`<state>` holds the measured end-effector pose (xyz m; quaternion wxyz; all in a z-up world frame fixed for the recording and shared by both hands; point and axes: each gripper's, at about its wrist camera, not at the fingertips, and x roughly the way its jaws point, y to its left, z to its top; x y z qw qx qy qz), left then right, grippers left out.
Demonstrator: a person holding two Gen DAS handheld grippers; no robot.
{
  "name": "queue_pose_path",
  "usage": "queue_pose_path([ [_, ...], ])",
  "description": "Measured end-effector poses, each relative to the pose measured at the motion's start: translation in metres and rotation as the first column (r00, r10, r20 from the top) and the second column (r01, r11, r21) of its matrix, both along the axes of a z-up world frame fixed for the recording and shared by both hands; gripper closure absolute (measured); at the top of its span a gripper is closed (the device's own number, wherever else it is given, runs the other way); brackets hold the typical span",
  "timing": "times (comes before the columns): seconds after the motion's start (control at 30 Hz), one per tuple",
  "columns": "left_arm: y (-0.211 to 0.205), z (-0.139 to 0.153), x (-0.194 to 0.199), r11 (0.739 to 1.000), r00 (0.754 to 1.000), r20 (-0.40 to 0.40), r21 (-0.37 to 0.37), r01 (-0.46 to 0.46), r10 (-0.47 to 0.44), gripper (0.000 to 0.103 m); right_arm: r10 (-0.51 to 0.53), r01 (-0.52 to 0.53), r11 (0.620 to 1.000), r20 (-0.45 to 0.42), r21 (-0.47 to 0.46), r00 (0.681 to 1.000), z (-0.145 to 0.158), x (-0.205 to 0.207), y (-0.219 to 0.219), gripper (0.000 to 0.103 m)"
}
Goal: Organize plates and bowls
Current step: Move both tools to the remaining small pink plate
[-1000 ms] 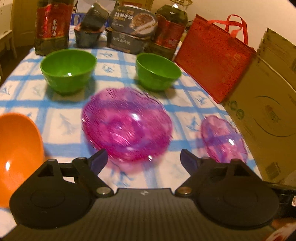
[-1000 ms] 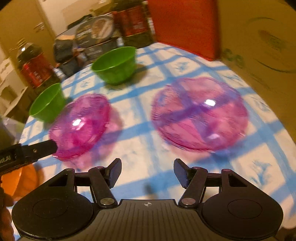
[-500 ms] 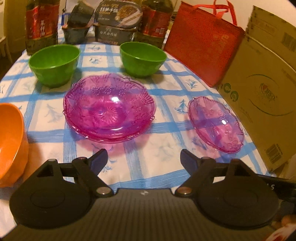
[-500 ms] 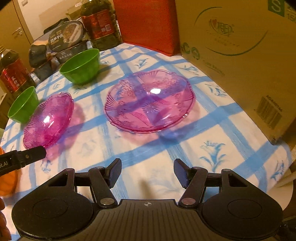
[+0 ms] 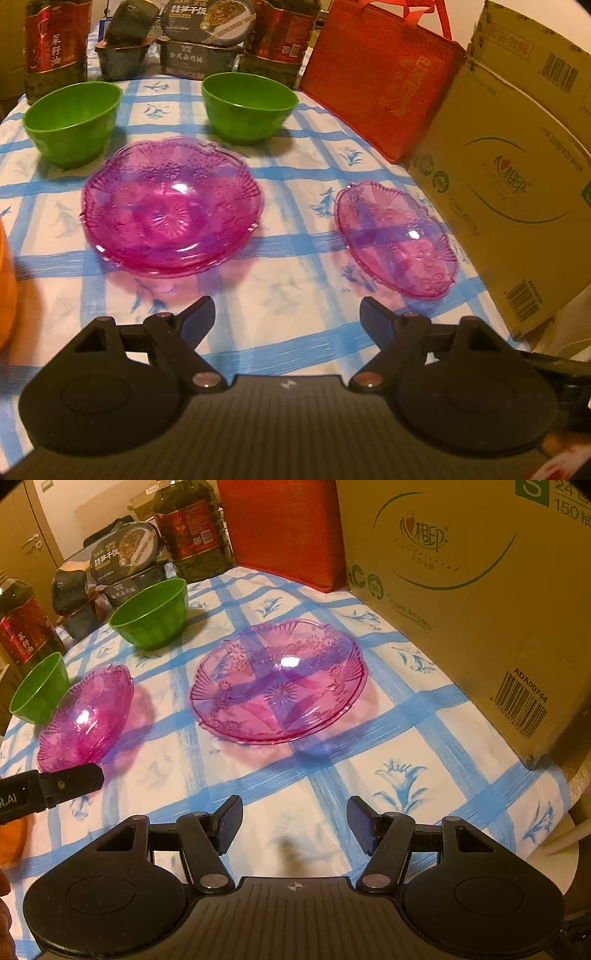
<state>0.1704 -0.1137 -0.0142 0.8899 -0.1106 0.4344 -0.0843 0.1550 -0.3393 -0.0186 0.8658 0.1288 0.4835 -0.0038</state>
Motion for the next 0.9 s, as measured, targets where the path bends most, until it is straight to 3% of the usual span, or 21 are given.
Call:
queue_pose_path([
  [0.23,-0.016,0.004,0.017,1.0,0.999,0.026,-0.004,0.019,-0.019,0.022,-0.002,0.002,1.0,0.017,-0.001,1.0,0.003,0.014,-0.017,0.041],
  [0.6,-0.043,-0.002,0.056,0.999,0.999,0.034,-0.028,0.033,-0.032,0.035,0.012,-0.01,1.0,0.067,-0.024,0.998,0.01,0.058,-0.045,0.041],
  [0.9,-0.067,-0.024,0.084,0.999,0.999,0.007,-0.004,0.049,-0.049,0.045,0.034,-0.032,0.999,0.054,-0.039,0.998,-0.01,0.099,-0.063,0.041],
])
